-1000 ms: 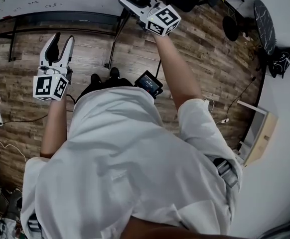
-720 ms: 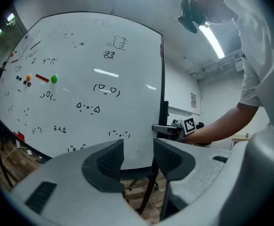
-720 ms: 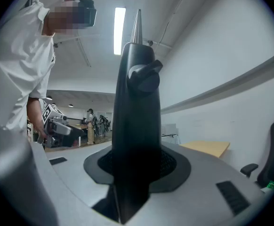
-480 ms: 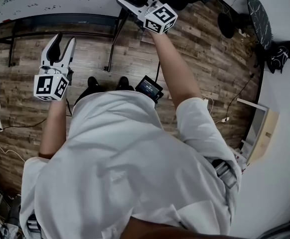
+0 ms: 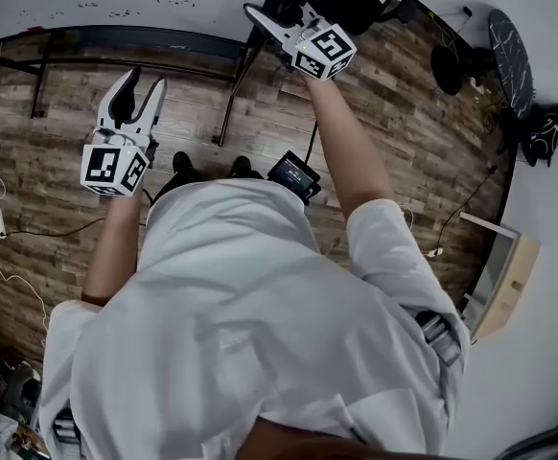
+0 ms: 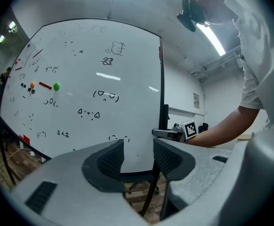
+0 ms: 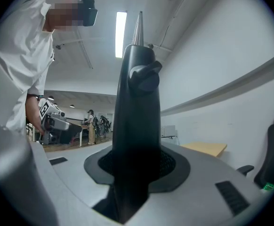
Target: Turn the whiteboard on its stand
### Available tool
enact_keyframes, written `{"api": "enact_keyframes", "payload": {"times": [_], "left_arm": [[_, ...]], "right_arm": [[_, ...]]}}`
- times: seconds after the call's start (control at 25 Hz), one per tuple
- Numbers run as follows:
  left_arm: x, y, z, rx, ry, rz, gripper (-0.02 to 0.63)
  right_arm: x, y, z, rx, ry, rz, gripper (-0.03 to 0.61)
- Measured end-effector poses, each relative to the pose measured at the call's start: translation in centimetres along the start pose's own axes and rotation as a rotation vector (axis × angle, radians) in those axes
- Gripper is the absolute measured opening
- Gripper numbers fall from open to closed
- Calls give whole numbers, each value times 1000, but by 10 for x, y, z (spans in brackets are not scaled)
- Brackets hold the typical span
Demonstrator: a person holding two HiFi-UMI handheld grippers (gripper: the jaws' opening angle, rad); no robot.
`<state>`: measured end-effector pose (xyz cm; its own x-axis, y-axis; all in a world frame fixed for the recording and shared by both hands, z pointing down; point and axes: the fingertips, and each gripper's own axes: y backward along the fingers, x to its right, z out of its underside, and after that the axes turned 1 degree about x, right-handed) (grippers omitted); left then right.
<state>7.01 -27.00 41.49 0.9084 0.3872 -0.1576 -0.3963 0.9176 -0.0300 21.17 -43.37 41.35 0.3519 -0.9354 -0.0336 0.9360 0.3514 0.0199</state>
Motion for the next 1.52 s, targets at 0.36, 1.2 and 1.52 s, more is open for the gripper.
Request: {"api": "enact_keyframes", "payload": {"times": [0.36, 1.2, 1.52], "left_arm": [[48, -10, 4, -7, -24, 9, 199], [98, 7, 10, -3, -33, -32, 199], [111, 16, 8, 14, -40, -41, 198]], "right_arm": [[12, 49, -1, 18, 2, 12, 146], [25, 102, -4, 26, 0, 38, 152], [22, 115, -6, 25, 3, 46, 153]]}}
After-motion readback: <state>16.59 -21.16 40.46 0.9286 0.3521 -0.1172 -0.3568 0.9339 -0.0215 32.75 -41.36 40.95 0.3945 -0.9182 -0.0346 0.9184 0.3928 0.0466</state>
